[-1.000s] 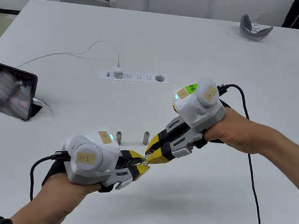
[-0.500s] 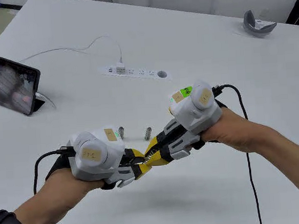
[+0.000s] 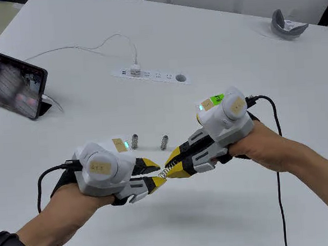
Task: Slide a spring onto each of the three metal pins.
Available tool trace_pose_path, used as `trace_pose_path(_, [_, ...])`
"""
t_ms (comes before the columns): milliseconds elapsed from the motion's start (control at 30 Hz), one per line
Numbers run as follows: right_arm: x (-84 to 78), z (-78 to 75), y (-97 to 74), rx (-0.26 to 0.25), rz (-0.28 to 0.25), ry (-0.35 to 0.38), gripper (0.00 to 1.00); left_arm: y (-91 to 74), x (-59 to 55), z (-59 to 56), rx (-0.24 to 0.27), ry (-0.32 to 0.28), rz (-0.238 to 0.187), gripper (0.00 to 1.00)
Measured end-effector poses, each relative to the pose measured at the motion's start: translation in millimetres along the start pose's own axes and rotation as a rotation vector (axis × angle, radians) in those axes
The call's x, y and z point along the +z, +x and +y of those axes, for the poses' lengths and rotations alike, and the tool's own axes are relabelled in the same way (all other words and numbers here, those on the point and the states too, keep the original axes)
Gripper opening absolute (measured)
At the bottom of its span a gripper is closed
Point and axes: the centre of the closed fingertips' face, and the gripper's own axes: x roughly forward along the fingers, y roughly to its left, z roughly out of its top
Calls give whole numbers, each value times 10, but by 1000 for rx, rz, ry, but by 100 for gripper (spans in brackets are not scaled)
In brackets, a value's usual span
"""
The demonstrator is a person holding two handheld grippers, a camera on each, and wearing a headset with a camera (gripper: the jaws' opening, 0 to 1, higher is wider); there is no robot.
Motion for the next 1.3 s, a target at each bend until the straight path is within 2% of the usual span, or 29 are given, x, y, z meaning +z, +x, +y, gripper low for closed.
trace_pose_path(267, [-91,-36,-47,-26,-11,35,12,-102,-10,105,40,-78,-42,16])
trace_pose_path(633, [-286,-164,-153,-96,2,87,12,-218,-82,232,93,-136,-64,20])
trace_pose_path(1000, [-489,-339,-295,-172,34,116,12,-325,-214,428,172,-172,-48,28])
trace_pose_path(1300, [-639,-502,-385,-211,79,130,12,-380,-345,519,222,-199,-19,39])
